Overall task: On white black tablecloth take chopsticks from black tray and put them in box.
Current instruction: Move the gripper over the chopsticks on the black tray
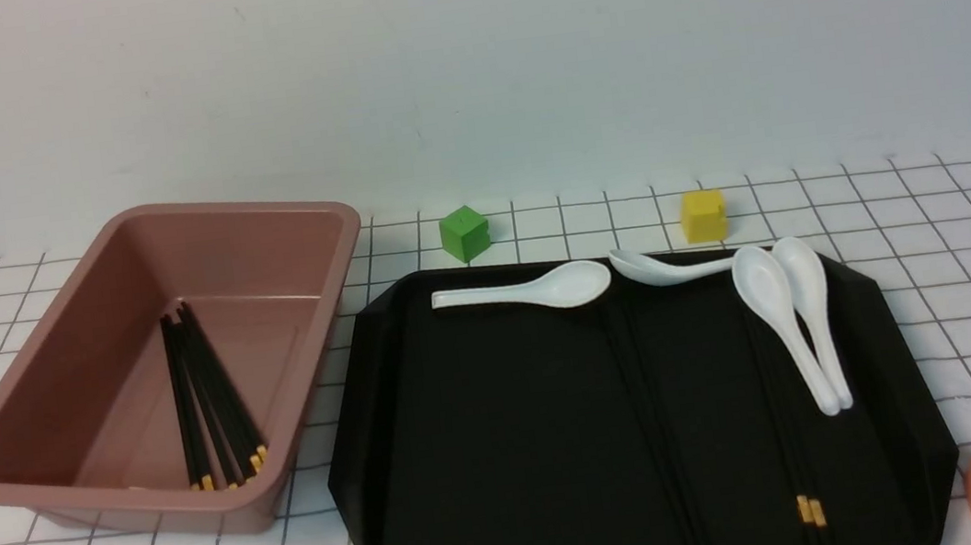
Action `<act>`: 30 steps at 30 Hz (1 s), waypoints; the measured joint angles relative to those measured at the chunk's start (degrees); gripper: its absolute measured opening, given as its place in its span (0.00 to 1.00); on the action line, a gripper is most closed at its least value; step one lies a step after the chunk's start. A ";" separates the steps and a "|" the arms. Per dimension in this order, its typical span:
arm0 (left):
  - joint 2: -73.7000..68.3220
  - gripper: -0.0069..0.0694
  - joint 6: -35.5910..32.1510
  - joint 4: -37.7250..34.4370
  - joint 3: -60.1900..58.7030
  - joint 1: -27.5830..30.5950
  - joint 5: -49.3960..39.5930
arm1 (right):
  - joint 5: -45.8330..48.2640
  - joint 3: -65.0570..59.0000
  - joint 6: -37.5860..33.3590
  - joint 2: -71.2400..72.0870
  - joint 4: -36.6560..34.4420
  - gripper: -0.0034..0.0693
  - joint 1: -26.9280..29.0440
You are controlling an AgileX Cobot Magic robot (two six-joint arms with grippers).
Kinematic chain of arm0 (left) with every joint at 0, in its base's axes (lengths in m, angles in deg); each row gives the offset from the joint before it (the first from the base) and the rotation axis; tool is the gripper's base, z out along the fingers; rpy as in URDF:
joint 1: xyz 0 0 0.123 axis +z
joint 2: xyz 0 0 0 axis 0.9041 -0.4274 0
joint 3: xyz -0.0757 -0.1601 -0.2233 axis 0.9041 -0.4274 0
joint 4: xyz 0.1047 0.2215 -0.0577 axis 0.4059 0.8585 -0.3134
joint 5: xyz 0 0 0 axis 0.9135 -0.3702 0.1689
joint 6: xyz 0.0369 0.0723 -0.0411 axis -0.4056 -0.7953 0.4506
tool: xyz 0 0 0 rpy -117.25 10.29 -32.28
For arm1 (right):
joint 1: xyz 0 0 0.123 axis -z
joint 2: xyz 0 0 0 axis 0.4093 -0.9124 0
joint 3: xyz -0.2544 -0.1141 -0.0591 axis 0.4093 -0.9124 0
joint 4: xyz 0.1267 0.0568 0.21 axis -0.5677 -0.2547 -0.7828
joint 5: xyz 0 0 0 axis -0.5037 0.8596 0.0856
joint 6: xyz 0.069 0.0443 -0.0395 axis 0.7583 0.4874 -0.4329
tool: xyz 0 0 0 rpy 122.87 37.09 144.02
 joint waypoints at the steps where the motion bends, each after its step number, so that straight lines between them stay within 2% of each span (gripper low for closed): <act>1: 0.00 0.34 0.00 0.00 0.00 0.00 0.00 | -0.74 0.00 -0.51 0.00 -0.14 0.35 0.00; 3: 0.00 0.34 0.00 0.00 0.00 0.00 0.00 | -1.09 0.61 -2.91 0.00 0.06 0.34 0.00; 5: 0.00 0.34 0.00 0.00 0.00 0.00 0.00 | 0.82 5.25 -8.06 -0.90 1.73 0.26 0.00; 6: 0.00 0.34 0.00 0.00 0.00 0.00 0.00 | 1.33 5.87 -8.53 -1.48 2.28 0.26 0.00; 7: 0.00 0.34 0.00 0.00 0.00 0.00 0.00 | 4.99 11.32 -11.84 -4.81 5.88 0.16 0.00; 9: 0.00 0.34 0.00 0.00 0.00 0.00 0.00 | 13.44 19.06 -13.48 -12.91 13.02 0.06 0.00; 11: 0.00 0.34 0.00 0.00 0.00 0.00 0.00 | 22.74 24.77 -12.77 -21.37 19.64 0.04 0.00; 13: 0.00 0.34 0.00 0.00 0.00 0.00 0.00 | 31.83 29.48 -11.14 -32.72 26.02 0.05 0.00; 15: 0.00 0.34 0.00 0.00 0.00 0.00 0.00 | 38.80 32.33 -11.22 -42.62 29.25 0.05 -0.35; 18: 0.00 0.34 0.00 0.00 0.00 0.00 0.00 | 37.17 34.81 -15.97 -54.38 24.88 0.09 -4.96; 22: 0.00 0.34 0.00 0.00 0.00 0.00 0.00 | 32.63 40.42 -16.54 -67.34 20.65 0.16 -14.76; 24: 0.00 0.34 0.00 0.00 0.00 0.00 0.00 | 30.71 45.72 -12.79 -75.77 22.66 0.21 -20.47; 30: 0.00 0.34 0.00 0.00 0.00 0.00 0.00 | 30.24 60.60 -1.76 -93.01 32.63 0.35 -30.44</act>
